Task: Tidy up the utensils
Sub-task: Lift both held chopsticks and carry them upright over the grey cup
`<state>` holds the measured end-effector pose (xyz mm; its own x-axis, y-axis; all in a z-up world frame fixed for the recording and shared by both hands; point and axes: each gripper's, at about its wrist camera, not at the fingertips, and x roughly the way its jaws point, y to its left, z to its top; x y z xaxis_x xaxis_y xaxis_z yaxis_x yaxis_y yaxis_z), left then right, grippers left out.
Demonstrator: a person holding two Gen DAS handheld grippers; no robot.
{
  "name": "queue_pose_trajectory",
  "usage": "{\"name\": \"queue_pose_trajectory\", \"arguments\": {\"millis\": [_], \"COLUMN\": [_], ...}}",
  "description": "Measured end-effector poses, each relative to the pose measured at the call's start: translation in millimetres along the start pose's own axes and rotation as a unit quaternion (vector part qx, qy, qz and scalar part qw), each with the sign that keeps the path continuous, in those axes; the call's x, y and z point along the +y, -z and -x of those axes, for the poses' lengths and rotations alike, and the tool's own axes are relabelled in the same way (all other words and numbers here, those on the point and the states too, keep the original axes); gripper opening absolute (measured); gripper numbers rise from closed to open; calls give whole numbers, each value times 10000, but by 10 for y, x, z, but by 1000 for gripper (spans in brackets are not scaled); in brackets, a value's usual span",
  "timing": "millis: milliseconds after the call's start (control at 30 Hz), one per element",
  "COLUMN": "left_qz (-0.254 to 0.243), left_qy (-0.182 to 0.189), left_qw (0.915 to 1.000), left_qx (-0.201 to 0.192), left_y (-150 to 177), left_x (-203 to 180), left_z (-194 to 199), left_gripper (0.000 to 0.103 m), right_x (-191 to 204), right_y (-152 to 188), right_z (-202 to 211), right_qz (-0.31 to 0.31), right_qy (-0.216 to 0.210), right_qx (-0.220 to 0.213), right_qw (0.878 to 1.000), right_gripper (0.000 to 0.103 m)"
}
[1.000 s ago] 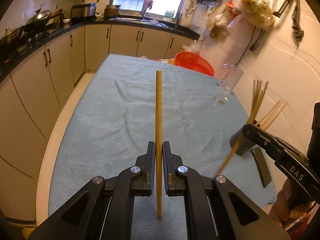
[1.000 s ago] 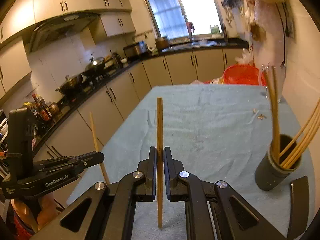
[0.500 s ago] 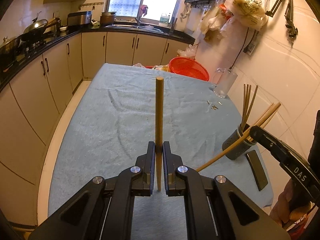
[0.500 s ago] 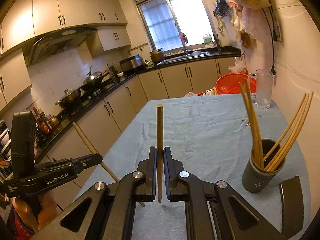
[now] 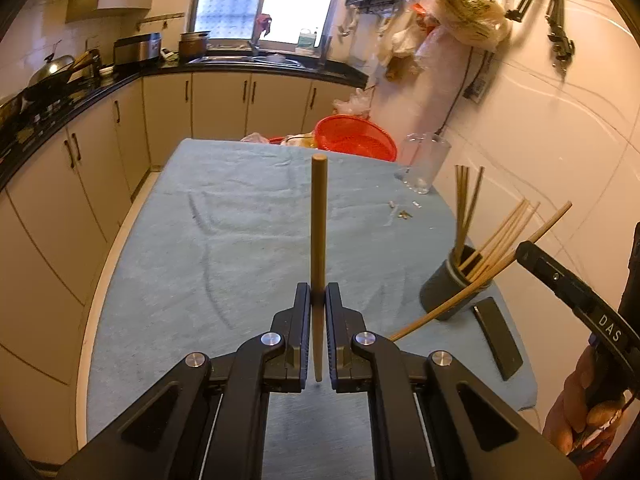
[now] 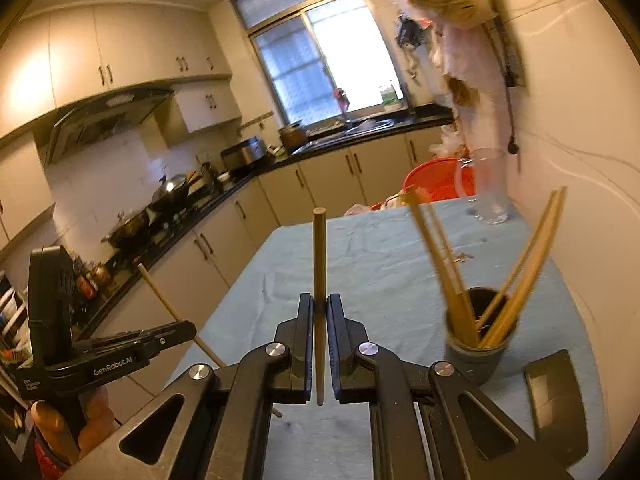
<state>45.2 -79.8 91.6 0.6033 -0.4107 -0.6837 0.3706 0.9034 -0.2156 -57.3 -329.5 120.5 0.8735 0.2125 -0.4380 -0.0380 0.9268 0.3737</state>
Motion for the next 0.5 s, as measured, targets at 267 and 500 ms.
{"name": "queue_pose_trajectory", "arguments": {"millis": [267,500], "left_qz": [-254,-440], "left_qy": [281,576], "left_qw": [9993,9974], "left_qx": [-7,0], "left_y": [-165,-352], "left_x": [-358,-733], "left_z": [-32,-40], "left_gripper": [7,7], "right_x": [-384,-676], "right_y": [-149,-260], "right_z": [381,691], "right_qz": [-360,-613], "right_qy": [245,409], "right_qx": [-386,-688], "right_qw": [9983,9949], "right_gripper": [7,7]}}
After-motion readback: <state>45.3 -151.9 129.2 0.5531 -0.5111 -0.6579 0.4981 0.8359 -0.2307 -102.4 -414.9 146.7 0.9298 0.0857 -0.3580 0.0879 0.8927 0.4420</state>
